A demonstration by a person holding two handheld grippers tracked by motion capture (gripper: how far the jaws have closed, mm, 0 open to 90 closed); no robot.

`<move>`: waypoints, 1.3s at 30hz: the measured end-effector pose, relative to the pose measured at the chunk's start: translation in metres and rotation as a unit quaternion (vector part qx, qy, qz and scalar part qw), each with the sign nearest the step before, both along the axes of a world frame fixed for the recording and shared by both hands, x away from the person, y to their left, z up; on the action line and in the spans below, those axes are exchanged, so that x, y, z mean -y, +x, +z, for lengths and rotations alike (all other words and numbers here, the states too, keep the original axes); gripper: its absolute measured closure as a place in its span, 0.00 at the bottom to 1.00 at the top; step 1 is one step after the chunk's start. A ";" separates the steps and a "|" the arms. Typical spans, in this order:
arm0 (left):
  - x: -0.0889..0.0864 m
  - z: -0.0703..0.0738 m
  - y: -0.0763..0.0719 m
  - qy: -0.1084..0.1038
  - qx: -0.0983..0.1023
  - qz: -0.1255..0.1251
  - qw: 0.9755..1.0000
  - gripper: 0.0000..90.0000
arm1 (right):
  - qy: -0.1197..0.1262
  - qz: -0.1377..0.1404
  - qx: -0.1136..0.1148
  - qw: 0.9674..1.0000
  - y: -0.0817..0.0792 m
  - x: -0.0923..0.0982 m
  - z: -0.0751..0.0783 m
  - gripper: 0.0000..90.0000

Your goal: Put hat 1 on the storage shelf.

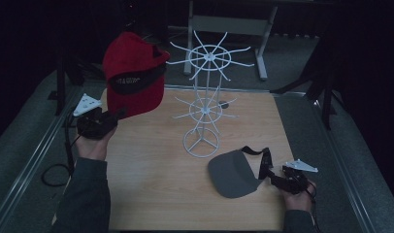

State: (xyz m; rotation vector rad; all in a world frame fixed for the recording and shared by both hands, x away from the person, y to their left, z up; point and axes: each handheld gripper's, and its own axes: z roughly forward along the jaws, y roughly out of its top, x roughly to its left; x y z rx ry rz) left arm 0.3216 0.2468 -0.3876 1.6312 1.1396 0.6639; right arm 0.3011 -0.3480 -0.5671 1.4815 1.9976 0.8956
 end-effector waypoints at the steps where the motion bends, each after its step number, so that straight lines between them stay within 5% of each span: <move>1: 0.000 0.001 0.000 -0.001 0.001 0.000 1.000 0.95 | 0.000 0.000 0.000 1.000 0.000 0.000 0.000 0.36; 39: 0.001 0.020 -0.002 -0.016 0.026 0.000 1.000 0.95 | 0.000 0.000 0.000 1.000 0.000 0.000 0.000 0.36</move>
